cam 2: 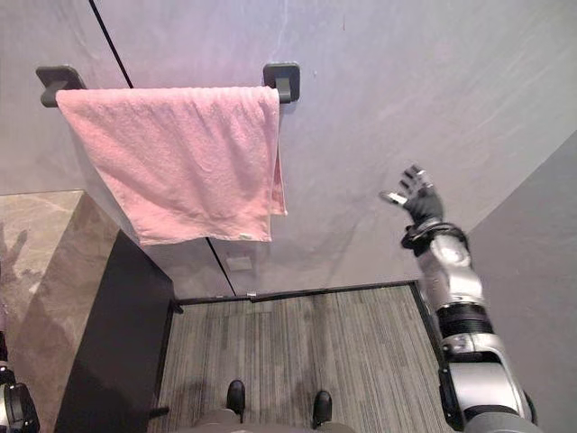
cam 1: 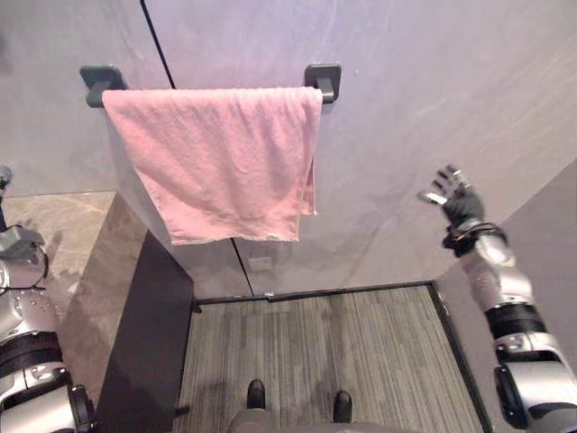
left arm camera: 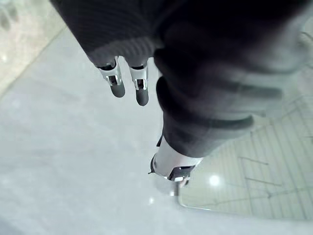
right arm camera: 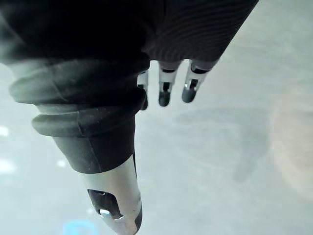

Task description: Organize washtable

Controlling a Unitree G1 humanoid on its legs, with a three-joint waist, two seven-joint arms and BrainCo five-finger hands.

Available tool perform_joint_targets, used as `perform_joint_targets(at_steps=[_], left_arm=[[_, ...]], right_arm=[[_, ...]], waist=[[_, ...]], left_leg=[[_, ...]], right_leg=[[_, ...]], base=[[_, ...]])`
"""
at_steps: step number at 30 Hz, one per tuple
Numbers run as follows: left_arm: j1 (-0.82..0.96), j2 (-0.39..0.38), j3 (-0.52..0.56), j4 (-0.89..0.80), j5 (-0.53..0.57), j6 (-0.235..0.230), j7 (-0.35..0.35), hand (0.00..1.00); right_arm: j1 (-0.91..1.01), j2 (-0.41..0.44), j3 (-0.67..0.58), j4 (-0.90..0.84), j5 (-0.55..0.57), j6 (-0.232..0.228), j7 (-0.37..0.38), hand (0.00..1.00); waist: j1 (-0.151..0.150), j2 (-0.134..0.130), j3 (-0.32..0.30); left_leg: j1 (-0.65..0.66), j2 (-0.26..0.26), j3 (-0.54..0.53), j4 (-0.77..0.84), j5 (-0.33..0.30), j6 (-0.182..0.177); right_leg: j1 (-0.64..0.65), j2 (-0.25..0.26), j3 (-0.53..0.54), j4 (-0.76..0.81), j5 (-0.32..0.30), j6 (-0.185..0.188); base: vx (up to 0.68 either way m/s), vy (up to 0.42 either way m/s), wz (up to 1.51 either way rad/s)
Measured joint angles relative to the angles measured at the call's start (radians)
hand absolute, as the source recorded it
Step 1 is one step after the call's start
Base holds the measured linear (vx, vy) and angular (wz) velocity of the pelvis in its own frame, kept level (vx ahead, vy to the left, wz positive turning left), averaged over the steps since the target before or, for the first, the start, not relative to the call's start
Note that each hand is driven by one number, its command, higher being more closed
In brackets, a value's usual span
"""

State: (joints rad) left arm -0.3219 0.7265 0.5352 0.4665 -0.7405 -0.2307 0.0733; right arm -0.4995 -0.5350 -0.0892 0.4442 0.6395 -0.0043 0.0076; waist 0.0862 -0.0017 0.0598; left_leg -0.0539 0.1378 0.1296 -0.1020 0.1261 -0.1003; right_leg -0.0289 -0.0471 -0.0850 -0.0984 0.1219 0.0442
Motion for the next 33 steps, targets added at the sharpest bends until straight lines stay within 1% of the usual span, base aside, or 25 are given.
perform_joint_targets(at_steps=[2,3,4,5,7,8,9,10,11,12,13,15,16,17,18,19,20,21,23,26,27,29,30,31,33], left_arm=[[0.001,0.000,0.012,-0.104,0.027,-0.004,0.029,0.00],[0.001,0.000,0.012,-0.133,0.044,-0.007,0.037,0.00],[0.001,-0.001,0.011,-0.205,0.075,-0.010,0.049,0.00],[0.000,-0.001,-0.007,-0.293,0.111,-0.019,0.064,0.00],[-0.001,-0.001,-0.037,-0.363,0.137,-0.032,0.064,0.00],[-0.010,-0.007,-0.076,-0.404,0.148,-0.041,0.063,0.00],[-0.012,-0.009,-0.099,-0.424,0.153,-0.043,0.063,0.00],[-0.011,-0.011,-0.150,-0.458,0.157,-0.045,0.053,0.00],[-0.012,-0.012,-0.188,-0.477,0.157,-0.046,0.037,0.00],[-0.011,-0.012,-0.259,-0.507,0.143,-0.044,-0.006,0.00],[-0.011,-0.014,-0.283,-0.518,0.118,-0.041,-0.037,0.00],[-0.008,-0.022,-0.357,-0.545,0.049,-0.036,-0.124,0.00],[-0.008,-0.027,-0.374,-0.546,0.028,-0.031,-0.145,0.00],[-0.001,-0.038,-0.397,-0.544,-0.007,-0.019,-0.182,0.00],[0.009,-0.039,-0.430,-0.534,-0.036,-0.014,-0.211,0.00],[0.013,-0.039,-0.447,-0.528,-0.043,-0.010,-0.224,0.00],[0.028,-0.039,-0.478,-0.513,-0.076,0.003,-0.262,0.00],[0.032,-0.038,-0.493,-0.500,-0.084,0.011,-0.275,0.00],[0.049,-0.038,-0.538,-0.452,-0.132,0.037,-0.318,0.00],[0.047,-0.035,-0.595,-0.403,-0.184,0.063,-0.361,0.00],[0.044,-0.035,-0.607,-0.393,-0.192,0.067,-0.365,0.00],[0.005,-0.033,-0.662,-0.343,-0.193,0.078,-0.381,0.00],[-0.011,-0.033,-0.678,-0.331,-0.196,0.082,-0.381,0.00],[-0.053,-0.033,-0.708,-0.311,-0.209,0.092,-0.385,0.00],[-0.153,-0.025,-0.766,-0.264,-0.230,0.096,-0.401,0.00]], right_arm=[[0.001,0.002,-0.040,-0.152,-0.002,-0.030,-0.033,0.00],[0.001,0.002,-0.044,-0.196,-0.002,-0.040,-0.039,0.00],[0.001,0.009,-0.057,-0.284,-0.006,-0.069,-0.052,0.00],[0.001,0.011,-0.060,-0.368,-0.009,-0.115,-0.056,0.00],[0.000,0.017,-0.058,-0.427,-0.009,-0.153,-0.054,0.00],[0.000,0.019,-0.047,-0.461,-0.001,-0.179,-0.050,0.00],[-0.002,0.020,-0.031,-0.471,-0.001,-0.191,-0.049,0.00],[-0.011,0.021,0.024,-0.476,0.013,-0.203,-0.036,0.00],[-0.018,0.021,0.076,-0.476,0.025,-0.205,-0.020,0.00],[-0.023,0.021,0.180,-0.476,0.044,-0.202,0.013,0.00],[-0.023,0.021,0.219,-0.476,0.059,-0.191,0.032,0.00],[-0.036,0.018,0.350,-0.466,0.086,-0.157,0.095,0.00],[-0.045,0.017,0.382,-0.457,0.099,-0.144,0.111,0.00],[-0.072,0.014,0.436,-0.430,0.118,-0.132,0.143,0.00],[-0.106,0.001,0.487,-0.398,0.143,-0.123,0.160,0.00],[-0.122,-0.011,0.511,-0.384,0.152,-0.121,0.173,0.00],[-0.150,-0.040,0.552,-0.363,0.178,-0.115,0.193,0.00],[-0.160,-0.051,0.569,-0.354,0.187,-0.114,0.200,0.00],[-0.183,-0.078,0.621,-0.328,0.219,-0.105,0.228,0.00],[-0.209,-0.075,0.694,-0.278,0.236,-0.100,0.257,0.00],[-0.214,-0.066,0.702,-0.267,0.236,-0.100,0.259,0.00],[-0.240,-0.022,0.724,-0.223,0.255,-0.099,0.259,0.00],[-0.247,-0.012,0.727,-0.214,0.256,-0.098,0.258,0.00],[-0.272,0.008,0.728,-0.196,0.258,-0.098,0.257,0.00],[-0.348,0.044,0.730,-0.154,0.258,-0.098,0.254,0.00]], waist=[[-0.015,0.001,-0.014],[-0.015,0.000,-0.020],[-0.019,0.000,-0.027],[-0.024,0.002,-0.033],[-0.024,0.005,-0.054],[-0.029,0.011,-0.061],[-0.031,0.014,-0.065],[-0.039,0.020,-0.077],[-0.042,0.025,-0.082],[-0.043,0.031,-0.086],[-0.043,0.033,-0.087],[-0.044,0.034,-0.087],[-0.044,0.034,-0.087],[-0.045,0.034,-0.087],[-0.044,0.034,-0.087],[-0.044,0.033,-0.087],[-0.041,0.032,-0.086],[-0.039,0.030,-0.086],[-0.017,0.020,-0.081],[-0.012,0.004,-0.073],[-0.010,0.001,-0.069],[-0.004,-0.007,-0.031],[0.002,-0.009,-0.028],[0.010,-0.009,-0.010],[0.013,-0.005,0.035]], left_leg=[[0.005,0.000,-0.005,0.000,-0.001,-0.002],[0.005,-0.001,-0.006,0.000,-0.002,-0.002],[0.008,-0.003,-0.011,0.000,0.000,0.000],[0.018,-0.008,-0.019,0.000,0.000,0.000],[0.018,-0.013,-0.022,0.000,0.000,0.000],[0.022,-0.019,-0.034,-0.001,0.000,0.000],[0.022,-0.021,-0.039,-0.001,0.000,0.000],[0.022,-0.026,-0.045,-0.001,0.000,0.000],[0.023,-0.028,-0.048,-0.001,0.001,0.002],[0.027,-0.031,-0.051,-0.001,0.002,0.003],[0.028,-0.032,-0.052,-0.001,0.002,0.004],[0.027,-0.033,-0.054,-0.001,0.004,0.005],[0.027,-0.034,-0.055,-0.001,0.004,0.005],[0.025,-0.034,-0.057,-0.001,0.004,0.005],[0.022,-0.033,-0.067,-0.001,0.003,0.005],[0.018,-0.034,-0.073,-0.001,0.004,0.005],[0.012,-0.033,-0.076,-0.001,0.006,0.008],[0.010,-0.033,-0.077,-0.001,0.006,0.008],[0.005,-0.029,-0.086,-0.001,0.007,0.008],[-0.028,-0.025,-0.100,-0.001,0.016,0.006],[-0.035,-0.024,-0.100,-0.001,0.019,0.008],[-0.048,-0.021,-0.102,0.000,0.026,0.005],[-0.059,-0.020,-0.101,0.000,0.028,0.005],[-0.080,-0.017,-0.102,0.000,0.034,0.005],[-0.118,-0.013,-0.107,0.000,0.049,0.002]], right_leg=[[0.008,-0.001,-0.005,-0.001,-0.002,0.000],[0.009,-0.001,-0.008,-0.001,-0.002,0.000],[0.015,-0.003,-0.021,0.000,-0.008,0.000],[0.028,-0.007,-0.028,0.000,-0.013,0.002],[0.031,-0.009,-0.034,0.000,-0.018,0.006],[0.043,-0.011,-0.048,0.000,-0.022,0.008],[0.046,-0.013,-0.053,0.000,-0.025,0.010],[0.048,-0.017,-0.056,0.000,-0.028,0.007],[0.052,-0.019,-0.059,0.000,-0.028,0.007],[0.058,-0.022,-0.066,0.000,-0.029,0.008],[0.060,-0.023,-0.068,0.000,-0.031,0.010],[0.060,-0.025,-0.070,0.000,-0.033,0.014],[0.060,-0.025,-0.071,0.000,-0.034,0.014],[0.060,-0.025,-0.073,0.000,-0.035,0.016],[0.060,-0.026,-0.077,0.000,-0.035,0.016],[0.060,-0.026,-0.081,0.000,-0.035,0.016],[0.059,-0.026,-0.084,0.000,-0.035,0.016],[0.059,-0.026,-0.087,0.000,-0.034,0.017],[0.057,-0.025,-0.094,0.000,-0.031,0.015],[0.033,-0.020,-0.107,0.000,-0.027,0.009],[0.027,-0.019,-0.107,0.000,-0.026,0.008],[0.015,-0.016,-0.110,0.000,-0.022,0.005],[0.003,-0.014,-0.109,0.000,-0.020,0.005],[-0.017,-0.010,-0.109,0.000,-0.013,0.002],[-0.053,-0.005,-0.112,0.000,0.000,-0.003]], base=[[-0.03,0.002,0.07],[-0.02,0.001,0.09],[-0.01,0.001,0.15],[-0.01,0.003,0.15],[0.00,0.003,0.17],[0.00,0.004,0.25],[0.00,0.012,0.26],[-0.01,0.017,0.17],[-0.02,0.018,0.15],[-0.03,0.010,0.11],[-0.04,0.008,0.08],[-0.02,0.001,0.02],[-0.03,-0.002,0.03],[-0.03,-0.006,0.07],[-0.03,-0.007,0.12],[-0.02,-0.004,0.21],[-0.01,0.000,0.19],[-0.01,-0.001,0.17],[0.00,-0.010,0.09],[0.00,-0.020,0.13],[0.00,-0.015,0.05],[0.00,0.000,0.00],[-0.04,-0.011,-0.03],[-0.05,-0.013,-0.03],[-0.07,-0.014,0.02]])
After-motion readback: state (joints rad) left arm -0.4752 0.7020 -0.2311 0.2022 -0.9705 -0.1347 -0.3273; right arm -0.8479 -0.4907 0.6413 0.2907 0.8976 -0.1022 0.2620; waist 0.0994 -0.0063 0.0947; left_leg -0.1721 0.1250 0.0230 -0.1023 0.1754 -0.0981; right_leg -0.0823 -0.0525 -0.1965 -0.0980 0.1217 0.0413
